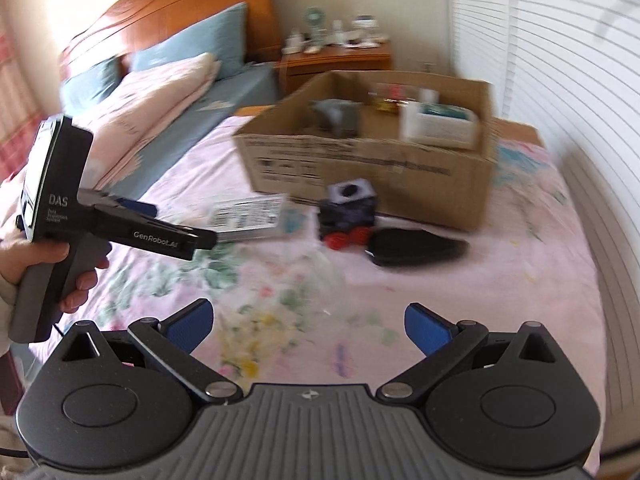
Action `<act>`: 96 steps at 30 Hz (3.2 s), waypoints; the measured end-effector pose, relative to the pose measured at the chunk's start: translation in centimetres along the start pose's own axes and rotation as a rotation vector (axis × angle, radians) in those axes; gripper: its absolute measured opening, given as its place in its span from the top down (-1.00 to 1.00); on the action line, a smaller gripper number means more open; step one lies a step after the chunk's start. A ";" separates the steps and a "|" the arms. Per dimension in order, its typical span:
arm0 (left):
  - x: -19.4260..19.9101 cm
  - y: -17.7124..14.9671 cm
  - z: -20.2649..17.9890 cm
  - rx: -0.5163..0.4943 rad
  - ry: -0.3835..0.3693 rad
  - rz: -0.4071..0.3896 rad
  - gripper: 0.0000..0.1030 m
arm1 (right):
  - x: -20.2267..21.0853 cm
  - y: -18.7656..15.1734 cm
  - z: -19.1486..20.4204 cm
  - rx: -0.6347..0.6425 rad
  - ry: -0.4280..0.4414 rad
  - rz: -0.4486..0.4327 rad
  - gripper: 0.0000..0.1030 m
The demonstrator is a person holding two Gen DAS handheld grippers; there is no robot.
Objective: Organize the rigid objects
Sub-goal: 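Withdraw both tools toward the clear jar and the pen-refill pack, then grasp the clear pen-refill pack with the left tool while the right tool reaches the clear jar, then close the right tool around the clear plastic jar lying on its side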
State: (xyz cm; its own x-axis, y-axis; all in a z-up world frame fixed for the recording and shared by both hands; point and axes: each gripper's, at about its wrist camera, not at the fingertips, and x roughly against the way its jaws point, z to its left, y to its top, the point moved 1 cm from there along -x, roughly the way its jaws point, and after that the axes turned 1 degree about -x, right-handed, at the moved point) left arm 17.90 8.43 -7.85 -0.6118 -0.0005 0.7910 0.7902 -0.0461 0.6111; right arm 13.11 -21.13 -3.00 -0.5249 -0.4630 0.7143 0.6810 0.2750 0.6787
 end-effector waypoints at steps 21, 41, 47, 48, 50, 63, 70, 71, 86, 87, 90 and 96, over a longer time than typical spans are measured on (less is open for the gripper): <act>4.4 -0.4 -0.3 0.011 -0.064 -0.073 -0.98 | -4.8 0.0 4.5 0.150 -0.115 0.108 -1.00; -2.6 3.8 -4.2 -0.005 -0.066 -0.036 -0.98 | -5.8 -1.2 0.8 0.006 -0.224 0.118 -1.00; -4.0 3.7 -4.4 -0.009 -0.039 -0.007 -0.98 | -5.0 -1.1 1.2 0.050 -0.200 0.097 -1.00; -3.9 3.5 -4.3 -0.014 -0.039 -0.010 -0.98 | -4.7 -1.1 1.3 0.059 -0.192 0.092 -1.00; -3.4 3.0 -3.8 -0.021 -0.030 -0.007 -0.98 | -4.5 -1.0 1.3 0.088 -0.185 0.086 -1.00; -2.3 1.1 -1.2 -0.023 -0.012 -0.007 -0.98 | -3.9 0.3 1.0 0.242 -0.112 0.059 -1.00; -2.4 1.1 -1.4 -0.031 -0.011 -0.020 -0.97 | -5.0 1.1 0.8 0.260 -0.067 0.075 -1.00; -2.3 1.1 -1.4 -0.027 -0.015 -0.020 -0.93 | -5.1 1.1 0.9 0.265 -0.064 0.077 -1.00; -2.1 1.5 -1.8 -0.034 -0.071 -0.005 -0.75 | -5.9 1.0 1.2 0.294 -0.086 0.102 -0.93; -2.0 1.6 -1.9 -0.044 -0.081 -0.006 -0.75 | -5.8 1.0 1.2 0.290 -0.084 0.104 -0.93; -1.6 1.7 -2.4 -0.087 -0.100 -0.009 -0.75 | -5.6 1.1 0.9 0.269 -0.077 0.108 -0.92; -0.4 1.8 -3.1 -0.160 -0.142 -0.014 -0.74 | -4.6 1.3 0.6 0.222 -0.074 0.115 -0.84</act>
State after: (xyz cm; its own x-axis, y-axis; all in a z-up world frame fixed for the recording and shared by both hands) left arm 19.47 5.29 -7.19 -0.6026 0.1411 0.7855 0.7588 -0.2036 0.6187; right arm 16.11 -18.18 -5.33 -0.4918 -0.3572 0.7940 0.6142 0.5040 0.6072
